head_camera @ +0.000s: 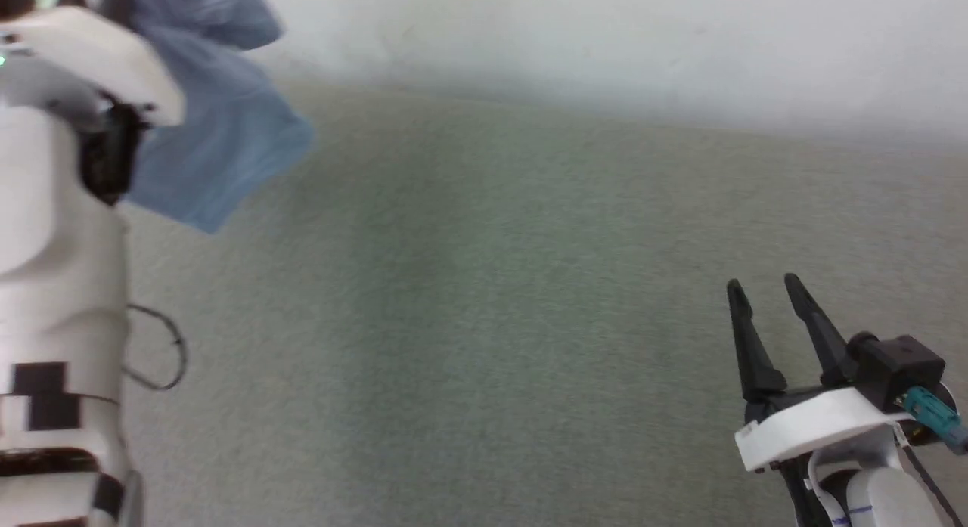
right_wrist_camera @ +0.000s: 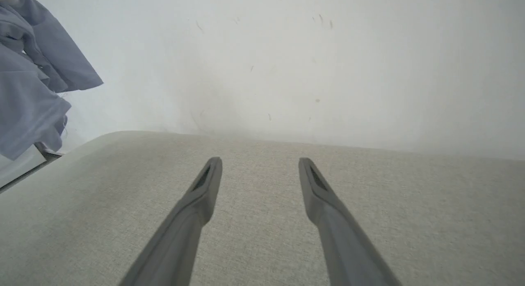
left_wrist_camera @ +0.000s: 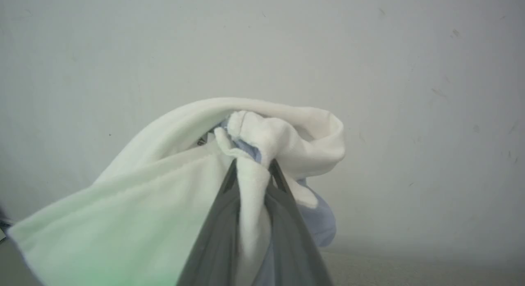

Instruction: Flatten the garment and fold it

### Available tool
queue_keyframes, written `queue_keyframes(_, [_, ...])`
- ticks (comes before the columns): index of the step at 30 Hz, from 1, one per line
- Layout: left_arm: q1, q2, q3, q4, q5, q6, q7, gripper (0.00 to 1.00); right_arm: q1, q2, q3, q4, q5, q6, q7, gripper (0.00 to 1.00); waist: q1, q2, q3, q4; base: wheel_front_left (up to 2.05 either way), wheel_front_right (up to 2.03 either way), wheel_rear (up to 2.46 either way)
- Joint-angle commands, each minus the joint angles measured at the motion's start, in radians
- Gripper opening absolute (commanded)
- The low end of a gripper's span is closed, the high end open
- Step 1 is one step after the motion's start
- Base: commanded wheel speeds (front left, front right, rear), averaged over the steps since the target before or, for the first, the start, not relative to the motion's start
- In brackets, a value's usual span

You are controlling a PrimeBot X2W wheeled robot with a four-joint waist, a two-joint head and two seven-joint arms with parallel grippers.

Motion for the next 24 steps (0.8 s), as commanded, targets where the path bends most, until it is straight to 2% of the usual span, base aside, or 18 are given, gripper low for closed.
queue_keyframes(1, [0.022,-0.042,-0.024,-0.056,-0.002,-0.009,-0.018,0.00,0.018,0.000,-0.011,-0.005,0.006,-0.001,-0.005,1.00,0.0002,0.0000,-0.061,-0.116,0.00,0.00,0.00])
queue_keyframes(6, [0.102,-0.135,-0.079,-0.198,-0.037,-0.017,-0.008,0.00,0.030,0.000,-0.023,-0.021,0.009,-0.001,0.003,1.00,0.0002,0.0000,-0.064,-0.222,0.00,0.00,0.00])
queue_keyframes(7, [0.102,-0.135,-0.079,-0.198,-0.037,-0.017,-0.008,0.00,0.030,0.000,-0.023,-0.021,0.009,-0.001,0.003,1.00,0.0002,0.0000,-0.064,-0.222,0.00,0.00,0.00])
queue_keyframes(9, [0.165,-0.195,-0.126,-0.288,-0.060,-0.021,0.016,0.00,0.032,0.000,-0.033,-0.031,0.012,-0.001,0.005,1.00,0.0002,0.0000,-0.047,-0.276,0.00,0.00,0.00])
queue_keyframes(10, [0.165,-0.195,-0.126,-0.288,-0.060,-0.021,0.016,0.00,0.032,0.000,-0.033,-0.031,0.012,-0.001,0.005,1.00,0.0002,0.0000,-0.047,-0.276,0.00,0.00,0.00])
queue_keyframes(13, [0.252,-0.243,-0.178,-0.361,-0.083,-0.023,0.043,0.00,0.037,0.000,-0.044,-0.036,0.018,-0.001,0.005,1.00,0.0002,0.0000,-0.028,-0.316,0.00,0.00,0.00])
queue_keyframes(18, [0.457,-0.279,-0.273,-0.401,-0.112,-0.024,0.064,0.00,0.039,0.000,-0.036,-0.033,0.029,-0.001,-0.001,1.00,0.0002,0.0000,-0.001,-0.360,0.00,0.00,0.00])
queue_keyframes(24, [0.681,-0.293,-0.373,-0.344,-0.105,-0.012,0.043,0.00,0.036,0.000,-0.032,-0.022,0.036,-0.001,-0.010,1.00,0.0002,0.0000,0.019,-0.355,0.00,0.00,0.00])
